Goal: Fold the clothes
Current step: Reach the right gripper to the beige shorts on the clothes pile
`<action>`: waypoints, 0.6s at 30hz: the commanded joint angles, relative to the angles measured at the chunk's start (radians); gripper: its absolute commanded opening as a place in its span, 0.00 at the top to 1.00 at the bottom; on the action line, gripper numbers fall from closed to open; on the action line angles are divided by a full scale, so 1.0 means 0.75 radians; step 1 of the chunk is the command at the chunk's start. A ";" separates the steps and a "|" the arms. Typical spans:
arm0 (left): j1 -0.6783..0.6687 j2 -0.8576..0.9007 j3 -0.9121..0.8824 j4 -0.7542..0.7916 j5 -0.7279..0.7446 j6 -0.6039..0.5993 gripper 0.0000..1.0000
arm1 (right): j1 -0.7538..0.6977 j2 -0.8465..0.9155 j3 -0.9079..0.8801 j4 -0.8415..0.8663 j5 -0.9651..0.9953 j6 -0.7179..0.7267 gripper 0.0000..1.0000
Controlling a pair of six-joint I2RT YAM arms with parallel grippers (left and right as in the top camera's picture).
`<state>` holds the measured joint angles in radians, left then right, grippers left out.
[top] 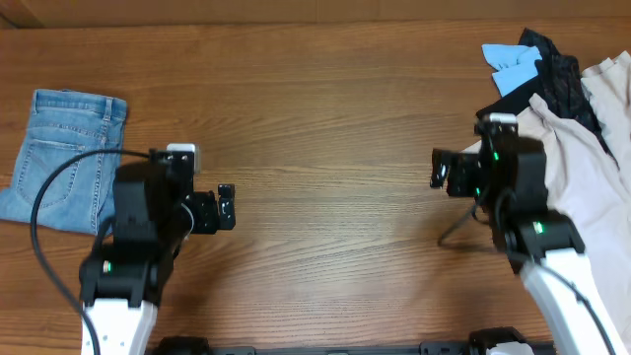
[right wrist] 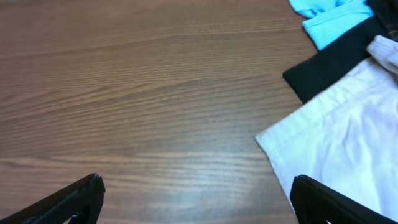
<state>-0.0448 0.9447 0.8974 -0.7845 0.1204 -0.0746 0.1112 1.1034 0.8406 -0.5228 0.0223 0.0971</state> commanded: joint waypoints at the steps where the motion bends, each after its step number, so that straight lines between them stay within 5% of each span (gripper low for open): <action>1: 0.009 0.106 0.090 -0.042 0.092 0.023 0.00 | -0.010 0.122 0.073 0.059 0.037 -0.033 0.00; 6: 0.009 0.192 0.089 -0.039 0.096 0.020 0.00 | -0.052 0.311 0.073 0.185 0.251 -0.023 0.00; 18: 0.009 0.266 0.089 -0.037 0.096 0.020 0.00 | -0.210 0.804 0.073 0.341 0.207 -0.024 0.00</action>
<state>-0.0448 1.1389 0.9371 -0.8158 0.1730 -0.0746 -0.0334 1.6558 0.8715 -0.2890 0.1875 0.0814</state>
